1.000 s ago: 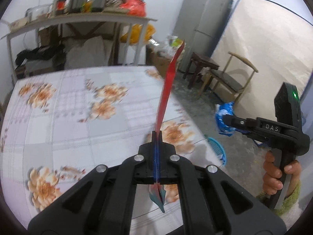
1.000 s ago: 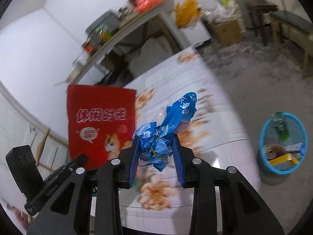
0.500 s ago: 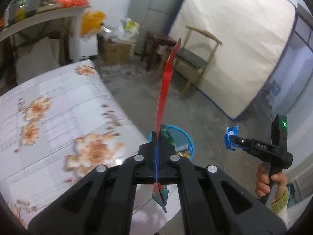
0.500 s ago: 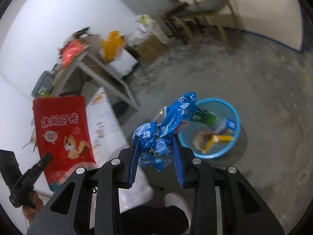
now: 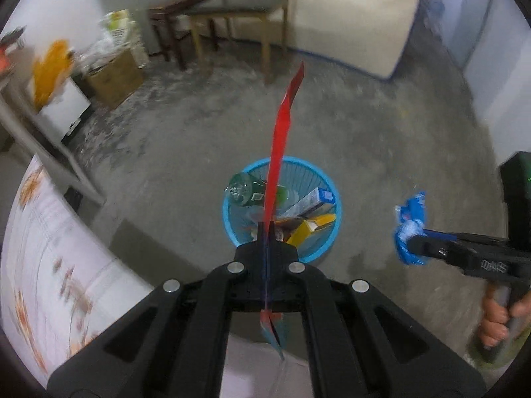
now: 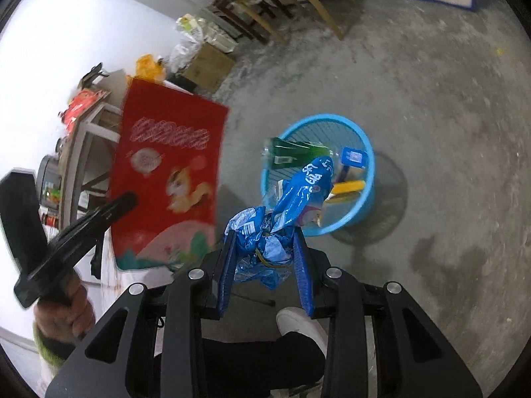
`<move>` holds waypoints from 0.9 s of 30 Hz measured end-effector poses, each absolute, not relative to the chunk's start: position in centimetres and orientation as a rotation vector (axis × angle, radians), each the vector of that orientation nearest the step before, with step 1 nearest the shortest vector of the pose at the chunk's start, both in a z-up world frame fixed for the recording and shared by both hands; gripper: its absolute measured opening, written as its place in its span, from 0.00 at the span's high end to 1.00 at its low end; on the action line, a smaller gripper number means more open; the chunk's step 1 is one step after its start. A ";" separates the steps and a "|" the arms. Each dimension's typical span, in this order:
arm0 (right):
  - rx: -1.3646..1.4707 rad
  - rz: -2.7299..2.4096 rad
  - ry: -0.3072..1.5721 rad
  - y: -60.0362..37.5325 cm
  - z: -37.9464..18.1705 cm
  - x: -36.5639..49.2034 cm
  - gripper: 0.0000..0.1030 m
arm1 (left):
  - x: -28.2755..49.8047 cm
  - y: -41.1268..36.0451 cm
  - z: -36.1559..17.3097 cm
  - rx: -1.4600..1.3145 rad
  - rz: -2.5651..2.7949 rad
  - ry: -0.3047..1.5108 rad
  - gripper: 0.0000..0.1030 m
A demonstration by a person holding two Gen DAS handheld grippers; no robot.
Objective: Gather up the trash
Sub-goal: 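Open both tools to drop the bag and wrapper into the wastebasket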
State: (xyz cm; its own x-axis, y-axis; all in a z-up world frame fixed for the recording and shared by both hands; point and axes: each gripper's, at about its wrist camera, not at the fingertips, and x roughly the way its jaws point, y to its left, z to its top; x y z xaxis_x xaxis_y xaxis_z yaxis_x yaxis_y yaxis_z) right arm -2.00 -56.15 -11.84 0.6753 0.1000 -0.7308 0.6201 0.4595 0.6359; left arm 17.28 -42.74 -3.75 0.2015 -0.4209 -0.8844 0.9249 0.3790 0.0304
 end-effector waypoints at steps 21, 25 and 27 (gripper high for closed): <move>1.088 -0.343 0.878 -58.2 -15.2 3.0 0.68 | 21.6 -41.9 -3.1 0.637 -0.898 0.909 0.60; 1.070 -0.354 0.897 -59.3 -15.9 7.2 0.62 | 20.5 -36.0 1.6 0.547 -0.896 0.855 0.45; 1.060 -0.365 0.921 -60.2 -17.1 9.9 0.48 | 19.5 -32.5 3.4 0.508 -0.882 0.827 0.40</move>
State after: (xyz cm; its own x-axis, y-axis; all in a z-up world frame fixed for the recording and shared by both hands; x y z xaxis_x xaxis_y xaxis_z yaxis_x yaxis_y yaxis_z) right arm 9.92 -60.20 -17.15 0.5897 0.1581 -0.7920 0.6581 0.4744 0.5847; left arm 19.48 -32.52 3.45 0.3678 -0.4685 -0.8032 0.8318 0.5519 0.0590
